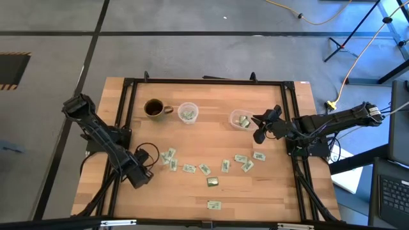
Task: Pick and place items into bin
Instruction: Put the white stevia packet into the left transparent bin
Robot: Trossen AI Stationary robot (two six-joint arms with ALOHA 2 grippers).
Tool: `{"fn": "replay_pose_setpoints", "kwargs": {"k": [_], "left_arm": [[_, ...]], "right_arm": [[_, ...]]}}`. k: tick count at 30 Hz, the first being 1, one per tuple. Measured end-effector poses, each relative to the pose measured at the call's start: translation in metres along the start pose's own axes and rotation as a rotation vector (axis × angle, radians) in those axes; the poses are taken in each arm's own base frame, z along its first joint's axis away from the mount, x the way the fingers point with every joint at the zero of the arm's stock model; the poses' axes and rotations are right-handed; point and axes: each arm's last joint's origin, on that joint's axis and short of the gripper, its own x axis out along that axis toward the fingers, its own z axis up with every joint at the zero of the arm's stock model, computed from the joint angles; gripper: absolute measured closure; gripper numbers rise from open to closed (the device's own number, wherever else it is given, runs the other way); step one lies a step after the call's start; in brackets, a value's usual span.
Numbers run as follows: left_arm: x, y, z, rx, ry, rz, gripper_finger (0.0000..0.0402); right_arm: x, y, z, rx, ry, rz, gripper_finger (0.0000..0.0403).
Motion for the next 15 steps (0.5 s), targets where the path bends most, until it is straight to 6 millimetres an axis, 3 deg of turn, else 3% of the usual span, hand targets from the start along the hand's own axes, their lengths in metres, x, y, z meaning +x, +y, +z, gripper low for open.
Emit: {"fn": "replay_pose_setpoints", "kwargs": {"k": [15], "left_arm": [[-0.0074,0.0039,0.0020,0.055,-0.011,-0.048,0.0343]], "right_arm": [[0.0000,0.0000,0.0000,-0.002,0.000,0.000,0.0336]]}}
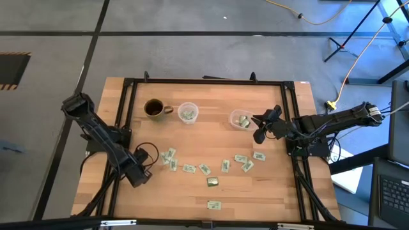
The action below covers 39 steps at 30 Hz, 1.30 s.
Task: Pick and place items into bin
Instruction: Put the white stevia packet into the left transparent bin
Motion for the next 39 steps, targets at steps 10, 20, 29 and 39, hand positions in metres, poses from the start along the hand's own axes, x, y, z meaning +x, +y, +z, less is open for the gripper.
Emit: {"fn": "replay_pose_setpoints", "kwargs": {"k": [10,20,29,39], "left_arm": [[-0.013,0.000,0.010,0.071,-0.105,-0.107,0.0368],[-0.038,-0.007,0.045,0.286,-0.473,-0.251,0.0368],[-0.062,-0.016,0.095,0.443,-0.860,-0.200,0.0360],[-0.068,-0.004,0.164,0.484,-0.923,-0.123,0.0352]], "right_arm": [[0.000,0.000,0.000,0.000,-0.001,0.000,0.0336],[0.000,0.001,0.001,-0.012,-0.011,0.005,0.0336],[0.000,0.001,0.001,-0.012,-0.011,0.005,0.0336],[0.000,0.001,0.001,-0.012,-0.011,0.005,0.0336]]}}
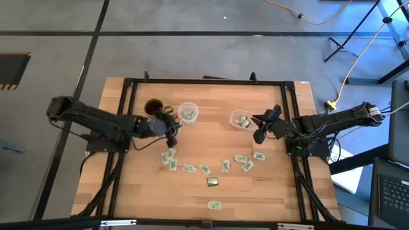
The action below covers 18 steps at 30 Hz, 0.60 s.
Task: Pick and place items into bin
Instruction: Put the white stevia packet into the left transparent bin
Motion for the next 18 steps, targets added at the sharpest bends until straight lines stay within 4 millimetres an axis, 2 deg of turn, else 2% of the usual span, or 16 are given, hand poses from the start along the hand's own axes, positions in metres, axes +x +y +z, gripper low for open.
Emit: {"fn": "replay_pose_setpoints", "kwargs": {"k": [7,12,18], "left_arm": [[0.014,0.027,0.012,0.058,-0.018,0.008,0.0338],[0.020,0.042,0.017,0.034,-0.029,0.015,0.0327],[0.036,0.052,0.015,0.058,0.008,0.061,0.0329]], "right_arm": [[0.000,0.000,0.000,0.000,0.000,0.000,0.0336],[0.000,0.000,0.000,0.000,0.000,0.000,0.0336],[0.000,0.000,0.001,0.007,-0.007,0.003,0.0336]]}}
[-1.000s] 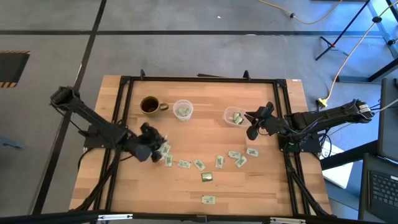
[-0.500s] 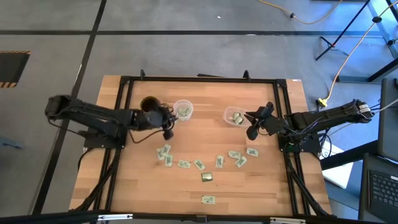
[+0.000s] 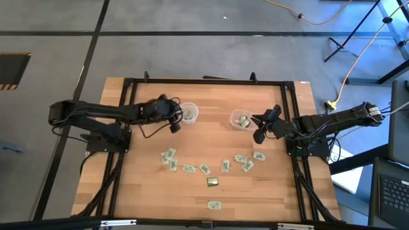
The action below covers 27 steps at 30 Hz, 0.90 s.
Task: Pick and place items into bin
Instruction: Put the white stevia packet into the left transparent bin
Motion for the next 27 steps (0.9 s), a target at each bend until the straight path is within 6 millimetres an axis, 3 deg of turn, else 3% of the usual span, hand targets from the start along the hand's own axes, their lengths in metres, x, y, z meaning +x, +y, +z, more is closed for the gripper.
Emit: {"fn": "replay_pose_setpoints", "kwargs": {"k": [4,7,14,21,27], "left_arm": [[0.015,-0.002,-0.002,0.036,0.041,-0.009,0.0329],[0.017,-0.004,0.008,0.073,0.099,-0.013,0.0329],[-0.004,-0.019,0.034,0.186,0.297,-0.186,0.0329],[-0.024,-0.050,0.024,0.284,0.403,-0.446,0.0329],[-0.028,-0.082,0.011,0.407,0.440,-0.535,0.0329]], "right_arm": [[0.000,0.000,0.000,0.000,0.000,0.000,0.0336],[0.000,0.000,0.000,0.000,0.000,0.000,0.0336],[0.000,0.000,0.000,-0.003,0.001,0.000,0.0336],[0.000,0.000,0.000,-0.002,0.002,-0.001,0.0336],[0.000,0.000,0.000,-0.002,0.003,-0.001,0.0336]]}}
